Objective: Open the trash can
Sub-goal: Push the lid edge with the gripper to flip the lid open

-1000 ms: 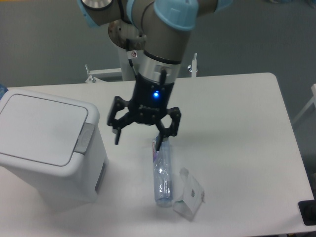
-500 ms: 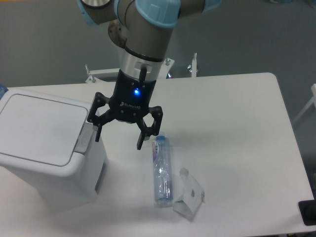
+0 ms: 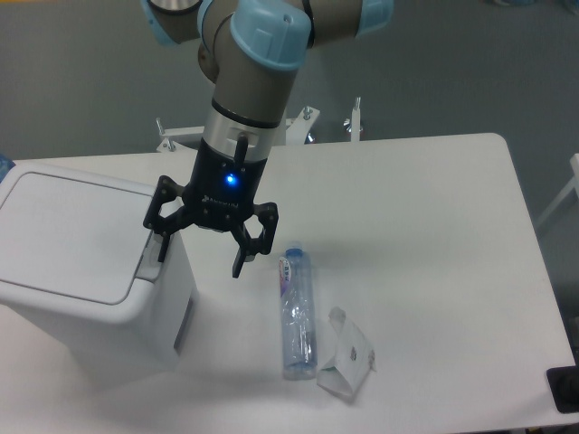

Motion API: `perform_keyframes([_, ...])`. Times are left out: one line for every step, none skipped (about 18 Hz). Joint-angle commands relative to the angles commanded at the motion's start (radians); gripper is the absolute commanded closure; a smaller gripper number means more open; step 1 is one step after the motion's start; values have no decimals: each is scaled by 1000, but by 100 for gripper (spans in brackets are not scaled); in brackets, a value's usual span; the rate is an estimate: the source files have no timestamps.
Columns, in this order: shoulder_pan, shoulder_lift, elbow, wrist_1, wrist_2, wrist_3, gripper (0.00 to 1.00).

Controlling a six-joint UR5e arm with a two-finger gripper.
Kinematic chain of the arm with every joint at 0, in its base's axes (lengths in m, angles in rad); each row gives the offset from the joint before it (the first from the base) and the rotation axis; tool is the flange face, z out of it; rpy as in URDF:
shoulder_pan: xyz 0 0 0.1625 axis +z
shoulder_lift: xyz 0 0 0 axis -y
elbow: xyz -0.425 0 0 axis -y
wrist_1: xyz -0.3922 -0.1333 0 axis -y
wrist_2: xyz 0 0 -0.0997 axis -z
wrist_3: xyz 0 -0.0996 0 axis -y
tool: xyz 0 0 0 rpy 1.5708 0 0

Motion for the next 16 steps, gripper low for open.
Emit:
perform_keyframes([0, -2, 0, 0, 0, 0, 0])
perform_keyframes([0, -2, 0, 0, 0, -2, 0])
perform_keyframes([0, -2, -2, 0, 2, -2, 0])
perform_keyframes([0, -3, -3, 0, 2, -2, 0])
perform_keyframes([0, -3, -5, 2, 3, -2, 0])
perform_keyframes([-2, -3, -6, 2, 3, -2, 0])
perform_keyframes([0, -3, -6, 2, 3, -2, 0])
perform_keyframes([0, -3, -6, 2, 3, -2, 0])
perform_keyframes([0, -3, -6, 2, 5, -2, 0])
perform_keyframes([-2, -5, -6, 3, 5, -2, 0])
perform_keyframes([-2, -5, -6, 3, 5, -2, 0])
perform_keyframes([0, -6, -6, 5, 5, -2, 0])
perform_keyframes([0, -8, -8, 6, 5, -3, 0])
perform_keyframes([-2, -9, -6, 6, 5, -2, 0])
perform_keyframes([-2, -9, -8, 8, 5, -2, 0])
perform_keyframes([-2, -9, -8, 8, 5, -3, 0])
